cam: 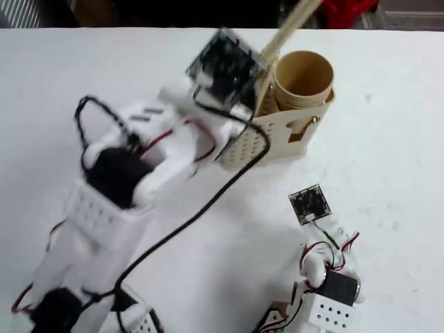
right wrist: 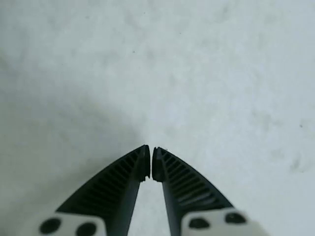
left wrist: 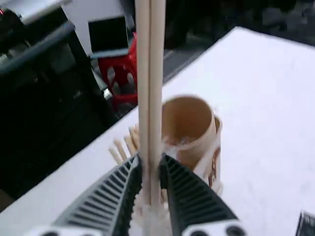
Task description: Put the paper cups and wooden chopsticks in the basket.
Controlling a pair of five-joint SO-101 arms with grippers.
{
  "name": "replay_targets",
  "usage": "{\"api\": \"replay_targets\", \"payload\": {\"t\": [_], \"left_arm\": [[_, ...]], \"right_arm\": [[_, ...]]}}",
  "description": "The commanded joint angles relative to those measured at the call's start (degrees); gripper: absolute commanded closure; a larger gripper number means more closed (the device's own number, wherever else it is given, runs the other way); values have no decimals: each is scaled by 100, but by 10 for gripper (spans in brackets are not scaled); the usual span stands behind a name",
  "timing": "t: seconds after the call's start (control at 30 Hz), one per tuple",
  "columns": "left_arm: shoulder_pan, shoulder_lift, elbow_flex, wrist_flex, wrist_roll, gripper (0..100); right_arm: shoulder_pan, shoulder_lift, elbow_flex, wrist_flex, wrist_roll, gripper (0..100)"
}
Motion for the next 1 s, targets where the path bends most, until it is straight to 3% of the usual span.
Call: {"api": "replay_targets", "payload": {"t": [0.0,0.33,0.5,0.73,0.87,0.97], "left_arm": [[92,752,-791,-1231,404,977],[-48,2264,-985,-2365,413,978],[-286,2378,132,-3323,413,981],[-382,1358,2391,-4765,387,981],[-391,558,3297,-4985,387,972],[-418,136,3657,-5011,413,893]], "right_arm": [[-66,-22,62,31,-9,967],[-66,-22,62,31,-9,967],[-66,-22,62,31,-9,967],[-66,-22,62,22,-9,967],[-66,-22,62,22,-9,967],[-66,-22,62,22,-9,967]]}}
